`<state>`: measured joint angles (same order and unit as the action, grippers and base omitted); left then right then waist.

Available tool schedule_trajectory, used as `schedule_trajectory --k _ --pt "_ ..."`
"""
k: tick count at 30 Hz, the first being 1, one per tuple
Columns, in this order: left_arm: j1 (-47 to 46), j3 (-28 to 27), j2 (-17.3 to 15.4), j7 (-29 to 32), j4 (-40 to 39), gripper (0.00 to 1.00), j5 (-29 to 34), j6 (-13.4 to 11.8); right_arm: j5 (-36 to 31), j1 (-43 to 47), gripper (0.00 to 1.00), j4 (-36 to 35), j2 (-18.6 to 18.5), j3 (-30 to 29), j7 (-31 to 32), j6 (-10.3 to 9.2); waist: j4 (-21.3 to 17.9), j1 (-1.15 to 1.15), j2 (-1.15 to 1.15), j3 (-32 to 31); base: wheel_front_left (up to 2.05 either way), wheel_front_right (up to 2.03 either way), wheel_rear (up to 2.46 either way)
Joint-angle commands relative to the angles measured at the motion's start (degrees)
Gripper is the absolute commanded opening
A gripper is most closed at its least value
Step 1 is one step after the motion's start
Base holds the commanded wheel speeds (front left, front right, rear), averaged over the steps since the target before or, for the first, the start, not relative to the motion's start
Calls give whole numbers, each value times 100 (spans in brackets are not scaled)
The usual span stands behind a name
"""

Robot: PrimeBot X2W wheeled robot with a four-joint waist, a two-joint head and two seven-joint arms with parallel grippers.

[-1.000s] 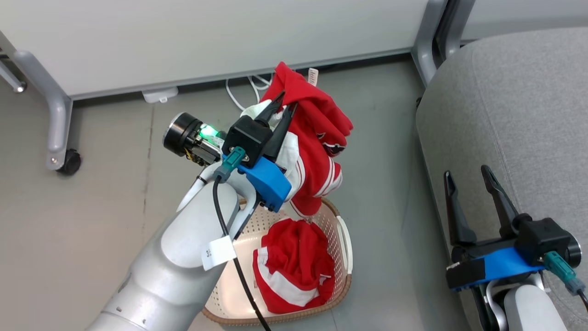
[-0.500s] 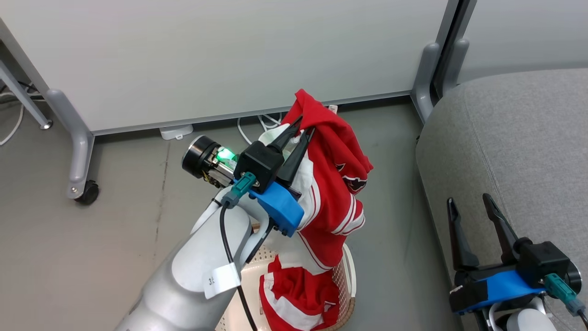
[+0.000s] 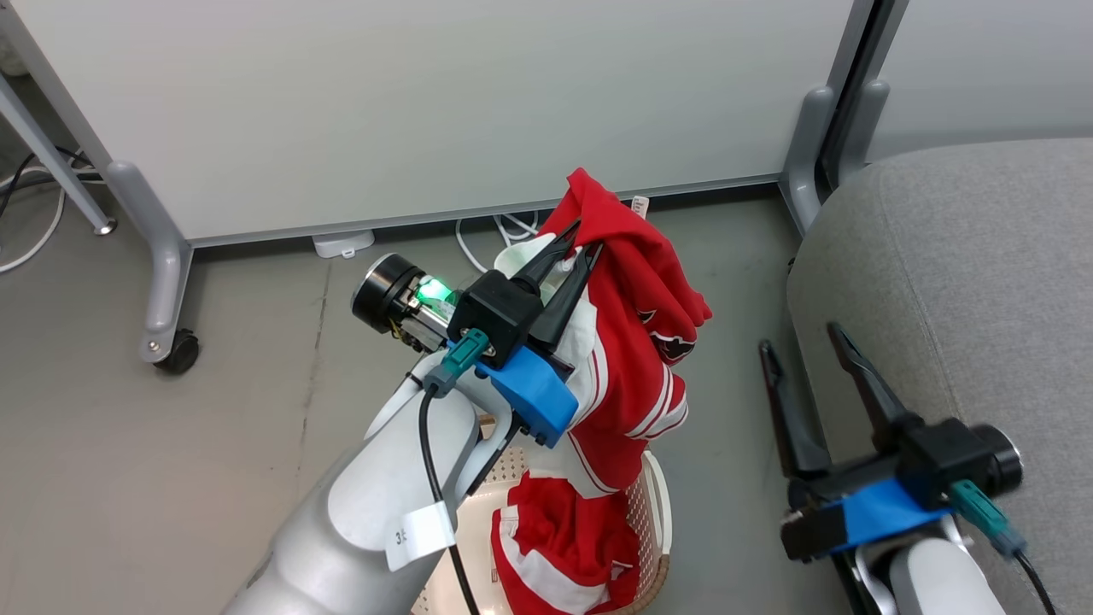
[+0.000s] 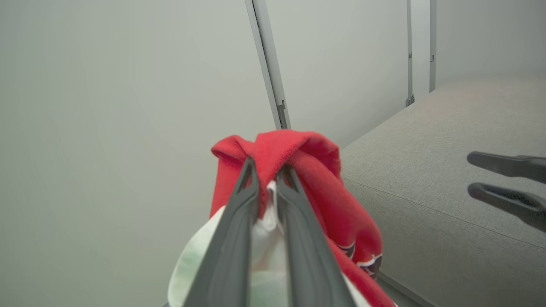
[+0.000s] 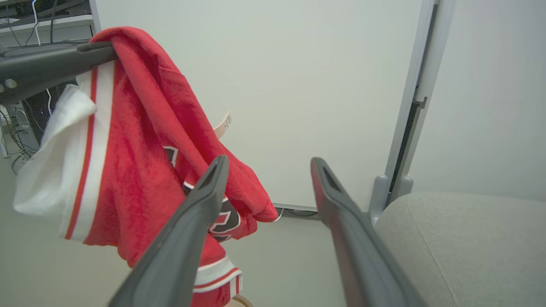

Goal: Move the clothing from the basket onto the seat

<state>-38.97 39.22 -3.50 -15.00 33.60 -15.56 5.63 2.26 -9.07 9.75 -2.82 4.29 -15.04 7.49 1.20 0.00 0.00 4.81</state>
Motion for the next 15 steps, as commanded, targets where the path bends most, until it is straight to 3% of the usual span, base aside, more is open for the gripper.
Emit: schedule_trajectory --k 1,15 --pt "-34 -3 -7 -27 -26 0 10 -1 -40 -162 100 -5 -57 115 -22 1 21 0 0 28 0 0 0" --pt "-289 302 46 -27 -242 0 25 17 -208 -1772 100 854 -589 1422 -21 1 320 0 0 366 0 0 0"
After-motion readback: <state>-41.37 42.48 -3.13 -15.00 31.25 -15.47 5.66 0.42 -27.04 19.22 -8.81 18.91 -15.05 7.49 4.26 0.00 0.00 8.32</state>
